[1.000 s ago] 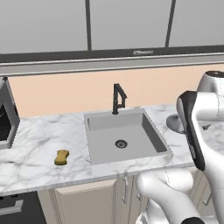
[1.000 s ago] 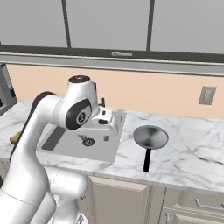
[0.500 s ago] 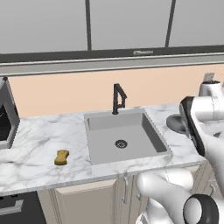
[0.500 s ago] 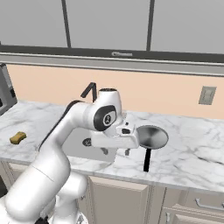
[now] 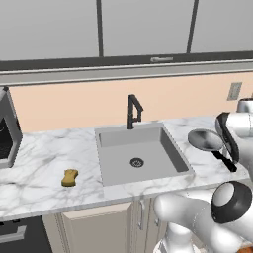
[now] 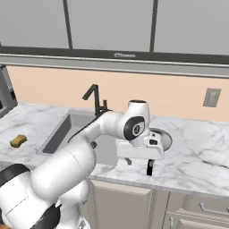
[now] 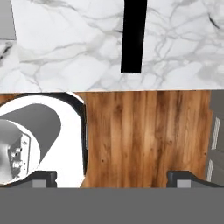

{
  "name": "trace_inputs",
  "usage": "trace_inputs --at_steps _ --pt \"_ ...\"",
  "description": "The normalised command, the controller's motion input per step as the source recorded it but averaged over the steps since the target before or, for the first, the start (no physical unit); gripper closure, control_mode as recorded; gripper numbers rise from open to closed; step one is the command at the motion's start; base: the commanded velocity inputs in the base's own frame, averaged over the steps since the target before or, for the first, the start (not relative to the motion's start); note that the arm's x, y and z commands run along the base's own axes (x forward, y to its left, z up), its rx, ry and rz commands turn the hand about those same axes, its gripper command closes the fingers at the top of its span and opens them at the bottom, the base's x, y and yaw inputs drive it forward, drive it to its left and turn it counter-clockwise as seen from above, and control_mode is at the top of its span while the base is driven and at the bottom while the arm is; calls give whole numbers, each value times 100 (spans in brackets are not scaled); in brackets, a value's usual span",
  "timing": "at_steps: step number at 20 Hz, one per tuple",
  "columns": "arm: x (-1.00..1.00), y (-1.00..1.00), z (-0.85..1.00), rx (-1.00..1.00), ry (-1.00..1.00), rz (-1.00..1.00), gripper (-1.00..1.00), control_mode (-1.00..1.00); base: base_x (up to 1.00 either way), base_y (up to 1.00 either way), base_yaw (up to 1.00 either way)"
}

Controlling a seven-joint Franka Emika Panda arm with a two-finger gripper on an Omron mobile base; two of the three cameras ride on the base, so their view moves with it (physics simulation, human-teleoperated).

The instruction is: Pick the pan and sponge and place them into the sink. Then turn on the water.

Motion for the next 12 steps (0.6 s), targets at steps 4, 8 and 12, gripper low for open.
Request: trace_inputs --at_steps 4,8,12 --pt "58 -34 -59 0 0 2 -100 -100 0 0 0" --pt "68 -20 -49 0 0 6 -100 -100 0 0 0" --pt "54 -7 -37 6 0 5 -100 -100 0 0 0"
